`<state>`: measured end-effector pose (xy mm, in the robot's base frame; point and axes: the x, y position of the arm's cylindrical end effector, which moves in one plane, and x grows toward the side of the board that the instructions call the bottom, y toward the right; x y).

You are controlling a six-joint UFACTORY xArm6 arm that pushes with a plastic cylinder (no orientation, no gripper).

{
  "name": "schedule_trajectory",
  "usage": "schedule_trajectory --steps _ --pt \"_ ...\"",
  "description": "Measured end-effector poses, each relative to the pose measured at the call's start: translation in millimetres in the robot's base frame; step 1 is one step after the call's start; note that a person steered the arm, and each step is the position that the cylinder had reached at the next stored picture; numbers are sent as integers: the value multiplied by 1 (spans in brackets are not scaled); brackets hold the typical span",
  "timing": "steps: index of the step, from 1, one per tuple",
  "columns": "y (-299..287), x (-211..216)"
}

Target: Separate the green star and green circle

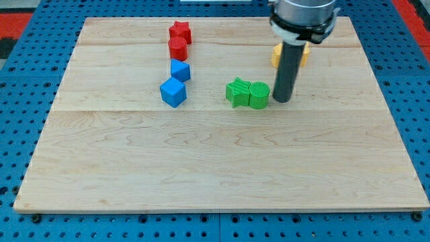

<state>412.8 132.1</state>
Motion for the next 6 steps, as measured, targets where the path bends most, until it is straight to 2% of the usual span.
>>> schedule_trajectory --steps 1,2,3,5,6 --pt "-2 -31" --pt "-84 -40" --pt "-94 -26" --pt "-41 -19" --pt "-9 -40"
